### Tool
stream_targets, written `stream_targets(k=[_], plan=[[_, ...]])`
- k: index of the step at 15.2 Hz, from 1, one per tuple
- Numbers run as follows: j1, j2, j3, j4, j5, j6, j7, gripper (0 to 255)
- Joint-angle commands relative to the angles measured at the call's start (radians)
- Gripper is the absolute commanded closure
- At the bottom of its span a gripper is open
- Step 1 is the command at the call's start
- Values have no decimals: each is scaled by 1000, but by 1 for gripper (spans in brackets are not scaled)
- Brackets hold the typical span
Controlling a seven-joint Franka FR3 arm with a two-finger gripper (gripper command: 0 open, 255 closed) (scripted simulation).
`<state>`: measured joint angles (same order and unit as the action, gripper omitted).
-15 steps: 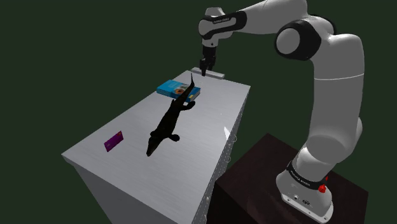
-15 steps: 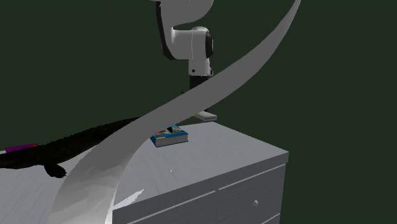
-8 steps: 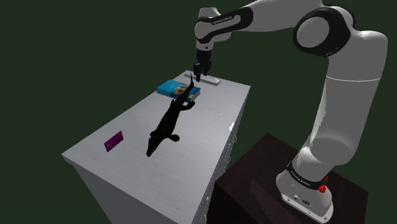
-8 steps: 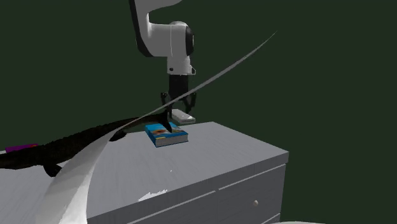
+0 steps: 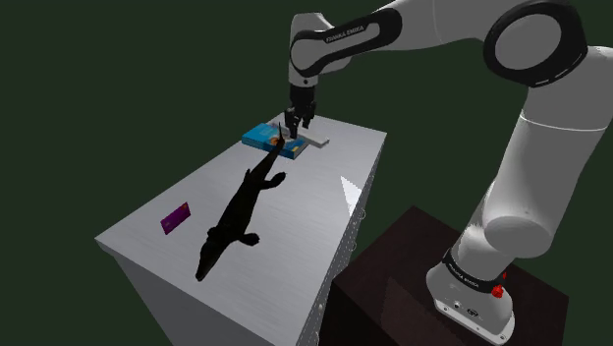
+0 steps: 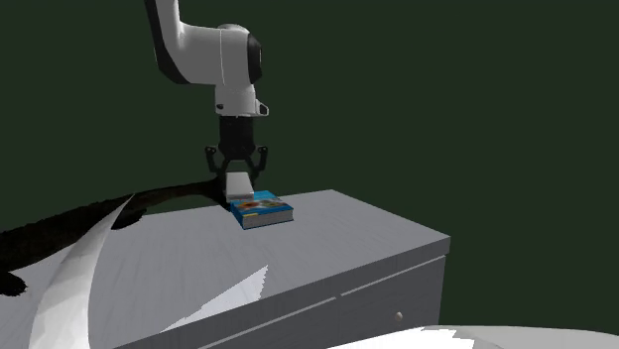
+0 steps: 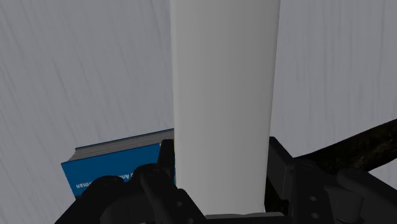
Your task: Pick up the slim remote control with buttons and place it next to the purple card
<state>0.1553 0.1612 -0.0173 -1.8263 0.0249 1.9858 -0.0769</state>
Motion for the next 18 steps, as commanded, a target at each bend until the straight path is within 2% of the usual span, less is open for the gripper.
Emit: stream_targets(k=[1,9,18], plan=[[25,-26,18,-30,-3,4,44,255],[125,-80,97,-101,-10,24,226,255],[239,-71,192,-91,-21,27,438,255]])
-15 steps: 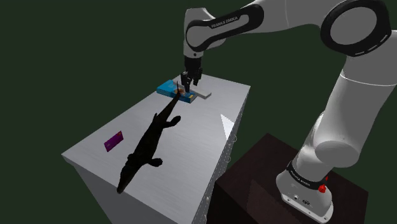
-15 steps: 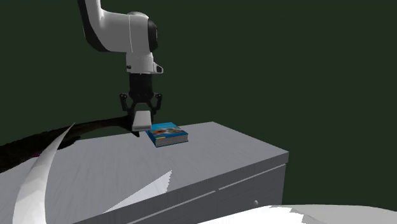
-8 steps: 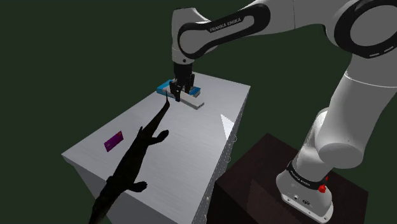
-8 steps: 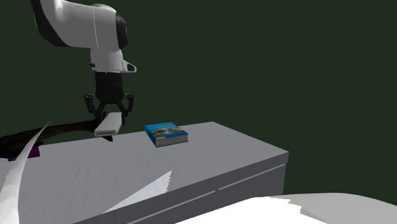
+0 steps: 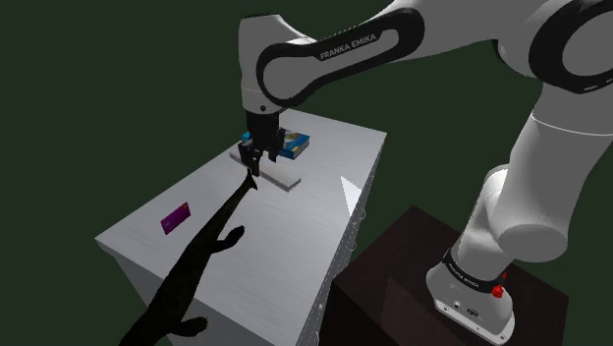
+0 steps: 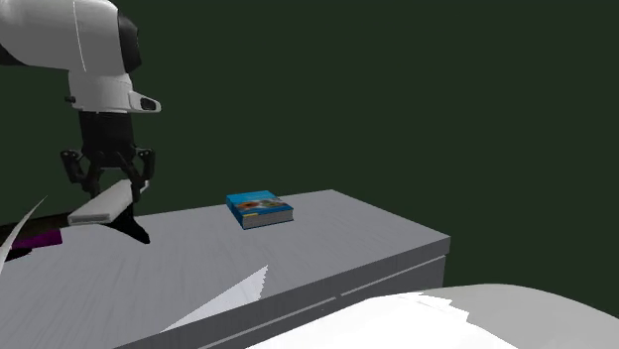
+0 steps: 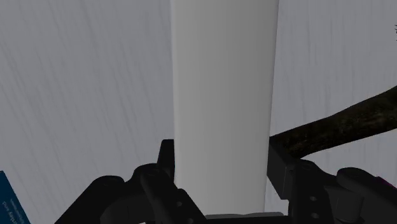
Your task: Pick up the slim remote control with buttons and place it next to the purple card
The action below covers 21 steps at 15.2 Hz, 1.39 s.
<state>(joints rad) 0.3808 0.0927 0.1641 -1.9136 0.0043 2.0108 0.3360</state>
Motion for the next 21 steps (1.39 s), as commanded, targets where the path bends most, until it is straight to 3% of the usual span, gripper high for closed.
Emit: stream_targets(k=[1,11,21], plan=[[26,4,21,4,-3,0,50,255],[162,111,114,139,-46,-30,291,255],[320,299,168,394,-121,-108,504,255]])
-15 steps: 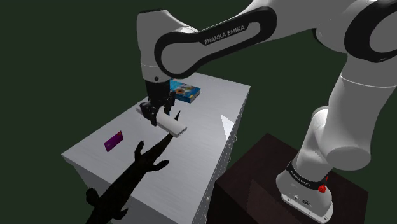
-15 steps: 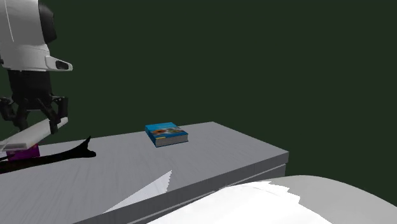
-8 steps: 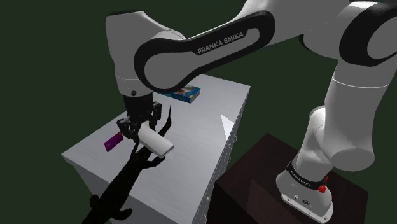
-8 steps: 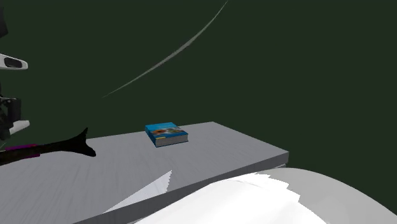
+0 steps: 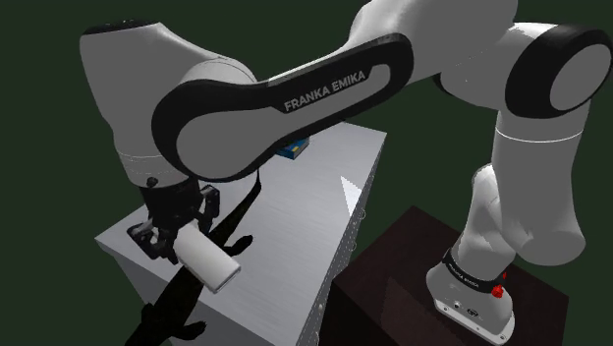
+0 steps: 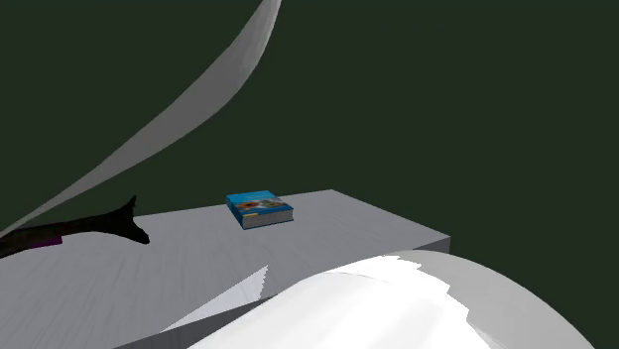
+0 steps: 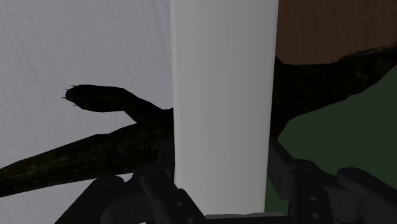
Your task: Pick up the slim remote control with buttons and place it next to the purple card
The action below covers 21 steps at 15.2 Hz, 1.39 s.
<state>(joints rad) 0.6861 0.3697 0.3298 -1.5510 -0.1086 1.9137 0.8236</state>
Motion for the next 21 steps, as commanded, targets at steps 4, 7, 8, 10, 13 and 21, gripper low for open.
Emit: stream_targets(k=[4,7,8,10,13,21], plan=[[14,33,0,-7,-12,38,19,255],[14,43,-2,-34,-16,74,22,255],[14,46,-3,-42,-18,86,23,255],[14,54,-5,-57,-21,109,25,255],[15,68,-7,-79,-27,143,28,255],[24,108,-21,-122,-40,226,35,255]])
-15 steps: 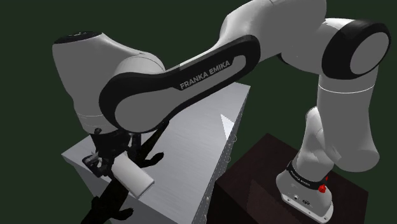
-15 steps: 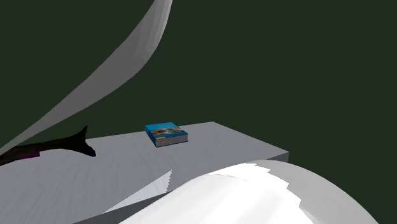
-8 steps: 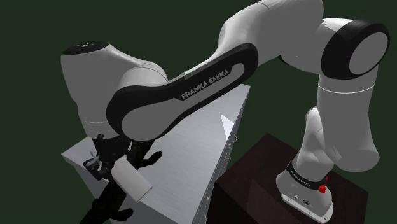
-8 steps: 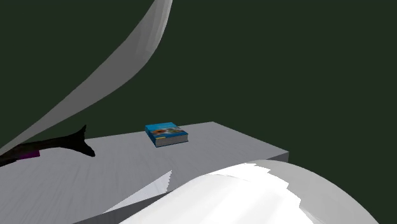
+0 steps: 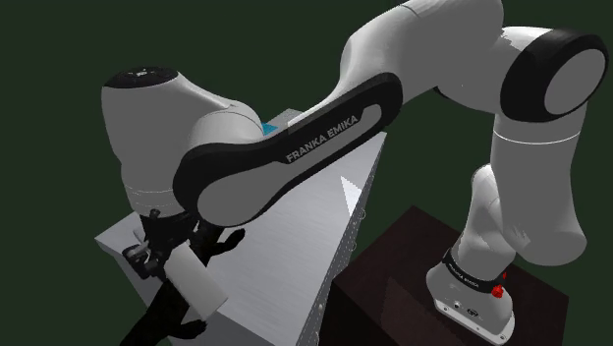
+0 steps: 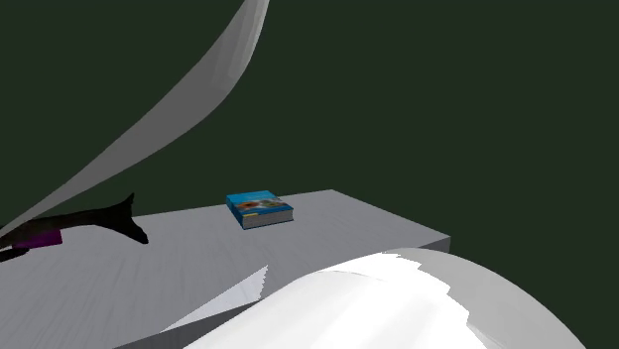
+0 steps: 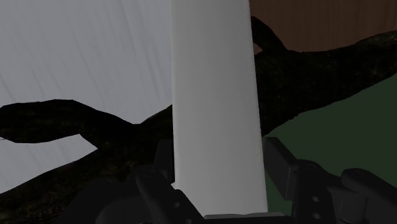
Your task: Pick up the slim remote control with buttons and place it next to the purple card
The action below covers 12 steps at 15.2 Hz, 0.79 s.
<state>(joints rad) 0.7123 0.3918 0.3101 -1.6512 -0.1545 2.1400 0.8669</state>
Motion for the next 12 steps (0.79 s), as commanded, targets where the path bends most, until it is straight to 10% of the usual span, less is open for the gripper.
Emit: stream_targets(k=[1,7,8,12], plan=[[-1,85,-4,-22,7,0,-8,255],[6,85,-11,-22,11,0,-11,255],[-6,46,-8,-72,21,12,-19,0],[33,76,-2,-42,1,11,31,0]])
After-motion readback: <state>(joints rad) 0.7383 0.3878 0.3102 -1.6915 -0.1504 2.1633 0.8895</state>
